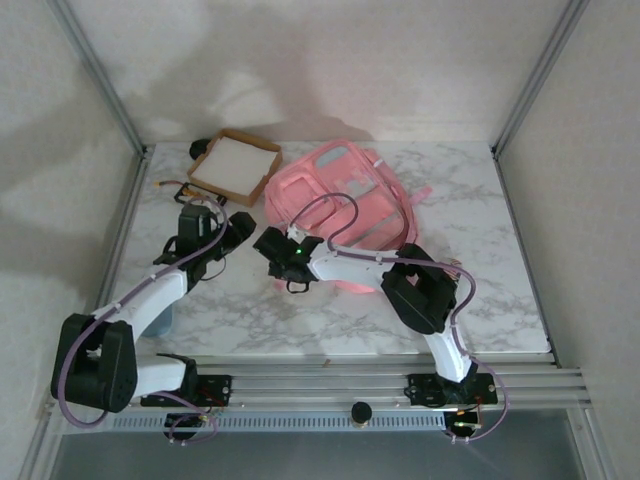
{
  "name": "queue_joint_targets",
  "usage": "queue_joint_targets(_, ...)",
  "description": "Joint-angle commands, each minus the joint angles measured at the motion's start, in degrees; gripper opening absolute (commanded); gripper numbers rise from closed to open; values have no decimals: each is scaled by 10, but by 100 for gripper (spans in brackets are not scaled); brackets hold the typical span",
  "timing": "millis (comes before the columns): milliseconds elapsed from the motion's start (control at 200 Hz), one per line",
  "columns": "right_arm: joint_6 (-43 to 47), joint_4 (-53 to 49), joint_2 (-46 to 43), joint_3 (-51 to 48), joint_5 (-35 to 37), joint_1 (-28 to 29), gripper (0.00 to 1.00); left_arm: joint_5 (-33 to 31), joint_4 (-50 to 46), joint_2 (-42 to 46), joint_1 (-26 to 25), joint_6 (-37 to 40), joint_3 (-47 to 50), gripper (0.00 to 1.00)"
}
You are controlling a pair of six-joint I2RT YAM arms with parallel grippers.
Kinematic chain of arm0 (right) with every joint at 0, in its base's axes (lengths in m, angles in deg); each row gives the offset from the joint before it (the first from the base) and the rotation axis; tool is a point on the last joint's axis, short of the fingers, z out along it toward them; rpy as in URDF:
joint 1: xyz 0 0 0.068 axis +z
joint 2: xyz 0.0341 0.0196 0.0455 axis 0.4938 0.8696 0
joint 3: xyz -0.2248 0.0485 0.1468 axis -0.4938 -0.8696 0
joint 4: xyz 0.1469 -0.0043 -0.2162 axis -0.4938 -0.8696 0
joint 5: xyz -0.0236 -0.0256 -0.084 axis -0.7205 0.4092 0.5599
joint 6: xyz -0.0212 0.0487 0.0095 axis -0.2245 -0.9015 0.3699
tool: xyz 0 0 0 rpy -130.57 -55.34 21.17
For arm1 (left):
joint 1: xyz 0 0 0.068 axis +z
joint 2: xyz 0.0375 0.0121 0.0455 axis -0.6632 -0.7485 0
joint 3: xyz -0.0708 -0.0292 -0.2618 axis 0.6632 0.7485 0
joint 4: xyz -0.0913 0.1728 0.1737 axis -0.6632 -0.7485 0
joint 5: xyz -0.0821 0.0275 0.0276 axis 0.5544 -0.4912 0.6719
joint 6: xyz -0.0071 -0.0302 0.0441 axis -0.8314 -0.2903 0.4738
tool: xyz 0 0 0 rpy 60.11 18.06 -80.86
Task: Pack the student bag
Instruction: Zip the student bag at the center of the table.
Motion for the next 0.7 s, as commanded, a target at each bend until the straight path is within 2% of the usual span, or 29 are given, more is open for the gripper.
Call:
queue_joint_targets(0, -22, -27, 18, 33, 57, 4, 42, 3, 22, 16, 8, -15, 12, 72)
queue_joint_targets(240, -34, -95, 77, 98, 88, -1, 44, 4, 27, 12, 17, -19, 19, 73)
queue_joint_targets(696, -30, -79, 129, 95, 97, -28, 42, 10, 49, -5, 18, -30, 32, 75)
